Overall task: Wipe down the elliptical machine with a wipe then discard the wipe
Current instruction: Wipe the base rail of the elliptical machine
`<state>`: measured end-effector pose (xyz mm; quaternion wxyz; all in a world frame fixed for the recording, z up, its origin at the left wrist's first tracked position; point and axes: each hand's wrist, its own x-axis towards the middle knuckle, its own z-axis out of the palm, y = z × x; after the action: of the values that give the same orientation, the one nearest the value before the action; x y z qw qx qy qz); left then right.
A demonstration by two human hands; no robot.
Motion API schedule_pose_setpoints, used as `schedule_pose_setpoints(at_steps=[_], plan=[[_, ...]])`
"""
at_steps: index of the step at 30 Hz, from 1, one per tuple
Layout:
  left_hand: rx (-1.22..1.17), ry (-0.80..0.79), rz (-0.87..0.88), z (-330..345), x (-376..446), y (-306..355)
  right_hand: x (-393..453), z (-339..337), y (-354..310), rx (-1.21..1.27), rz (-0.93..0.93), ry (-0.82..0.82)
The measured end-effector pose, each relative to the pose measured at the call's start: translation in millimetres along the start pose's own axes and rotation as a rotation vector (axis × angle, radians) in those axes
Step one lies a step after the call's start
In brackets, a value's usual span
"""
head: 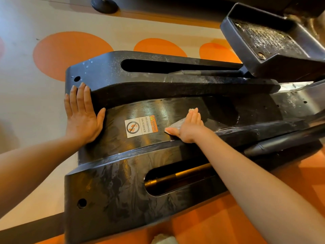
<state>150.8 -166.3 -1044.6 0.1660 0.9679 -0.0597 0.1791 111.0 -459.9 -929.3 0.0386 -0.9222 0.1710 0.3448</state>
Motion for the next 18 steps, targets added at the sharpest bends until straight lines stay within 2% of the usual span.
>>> schedule_pose_setpoints(at_steps=[10, 18], plan=[[-0.001, 0.006, -0.009, -1.0, -0.2, 2.1, 13.2, 12.6, -39.7, 0.371, 0.301, 0.149], [-0.01, 0.014, -0.01, -1.1, -0.3, 1.1, 39.1, 1.7, -29.8, 0.67, 0.516, 0.221]])
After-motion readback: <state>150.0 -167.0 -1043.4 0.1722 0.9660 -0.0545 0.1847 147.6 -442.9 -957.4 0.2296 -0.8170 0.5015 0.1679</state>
